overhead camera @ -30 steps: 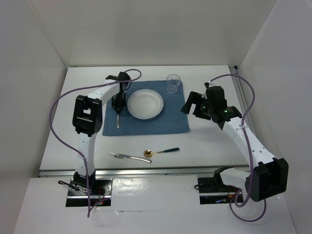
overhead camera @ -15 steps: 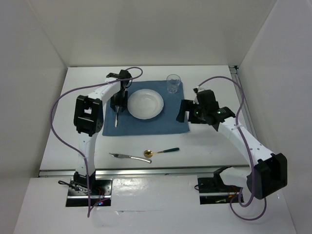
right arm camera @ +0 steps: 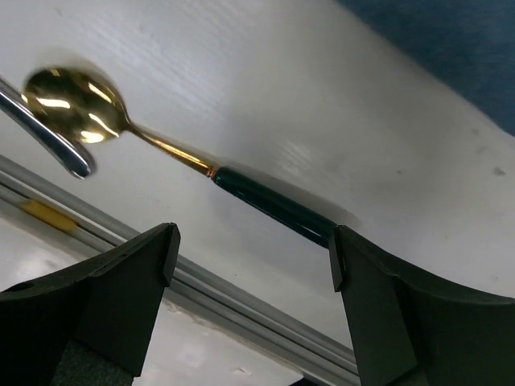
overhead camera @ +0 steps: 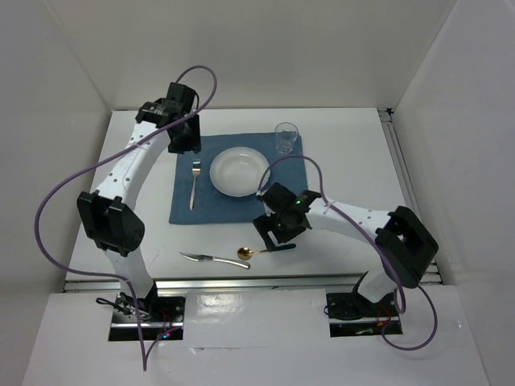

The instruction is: Set the dinner table for one person

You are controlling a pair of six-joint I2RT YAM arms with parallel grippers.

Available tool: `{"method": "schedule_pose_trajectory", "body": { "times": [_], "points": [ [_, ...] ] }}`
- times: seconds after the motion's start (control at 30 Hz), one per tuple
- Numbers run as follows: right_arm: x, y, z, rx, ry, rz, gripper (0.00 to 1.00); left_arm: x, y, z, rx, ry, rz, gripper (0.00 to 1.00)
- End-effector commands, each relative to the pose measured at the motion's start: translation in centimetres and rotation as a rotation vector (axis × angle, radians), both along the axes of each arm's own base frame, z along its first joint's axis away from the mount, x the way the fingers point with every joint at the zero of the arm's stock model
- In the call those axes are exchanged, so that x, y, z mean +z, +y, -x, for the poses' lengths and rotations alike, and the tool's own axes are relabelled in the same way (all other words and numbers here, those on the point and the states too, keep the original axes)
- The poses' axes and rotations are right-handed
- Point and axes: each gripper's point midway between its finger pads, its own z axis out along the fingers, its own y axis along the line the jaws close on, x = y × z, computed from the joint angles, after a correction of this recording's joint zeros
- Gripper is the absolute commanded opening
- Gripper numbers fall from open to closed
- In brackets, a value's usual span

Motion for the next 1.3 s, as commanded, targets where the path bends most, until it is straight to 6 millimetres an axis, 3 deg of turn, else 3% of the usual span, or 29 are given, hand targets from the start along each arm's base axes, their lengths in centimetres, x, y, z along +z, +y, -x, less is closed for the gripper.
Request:
{"method": "schedule_pose_trajectory", "body": {
  "times": [0.0,0.13,0.3,0.47,0.53,0.63,0.73,0.8,0.87,0.9,0.93,0.97,1.13,1.27],
  "points": [
    [-0.4,0.3,0.8,0.172,-0.015,0.092,0.87,0.8,-0.4,1.6,0.005,0.005,0.044,0.56],
    [-1.2,1.0,1.6,0.23,-0.018,0.101,0.88,0.5,-0.3,2.2,0.005,0.011,0.042,0.56],
    [-2.4,0.8,1.0,0.232,-0.044,0.143,0.9,-0.1,0.0,2.5,0.01,0.026,0.03,0.56],
    [-3.4,1.3,-0.1,0.247,-0.07,0.165,0.78,-0.4,-0.4,2.5,0.009,0.031,0.05,0.54],
    [-4.0,1.8,0.1,0.267,-0.053,0.15,0.73,-0.4,-0.4,2.5,0.009,0.031,0.05,0.54],
    [-4.4,2.0,0.5,0.277,-0.025,0.141,0.59,0.0,0.0,2.5,0.019,0.017,0.036,0.54],
    [-4.7,2.2,0.9,0.295,-0.004,0.132,0.52,0.4,0.1,2.5,0.023,0.006,0.031,0.54],
    [-4.4,2.3,0.8,0.303,-0.014,0.126,0.49,0.6,0.2,2.6,0.023,0.006,0.031,0.54],
    [-4.2,2.5,1.2,0.323,-0.02,0.113,0.36,0.6,0.2,2.6,0.023,0.006,0.031,0.54],
    [-4.2,2.6,1.3,0.34,-0.015,0.106,0.26,0.6,0.2,2.6,0.023,0.006,0.031,0.54],
    [-4.0,2.7,1.2,0.358,-0.028,0.103,0.06,0.9,0.0,2.7,0.017,0.0,0.043,0.53],
    [-3.9,2.9,1.6,0.37,-0.022,0.097,0.0,0.9,0.0,2.7,0.017,0.0,0.043,0.53],
    [-2.2,3.8,1.6,0.411,-0.083,0.084,0.0,1.2,-0.3,2.6,0.02,-0.007,0.06,0.53],
    [2.5,4.4,0.7,0.343,-0.18,0.003,0.0,1.7,0.3,2.9,0.044,-0.026,0.042,0.53]
  ]
}}
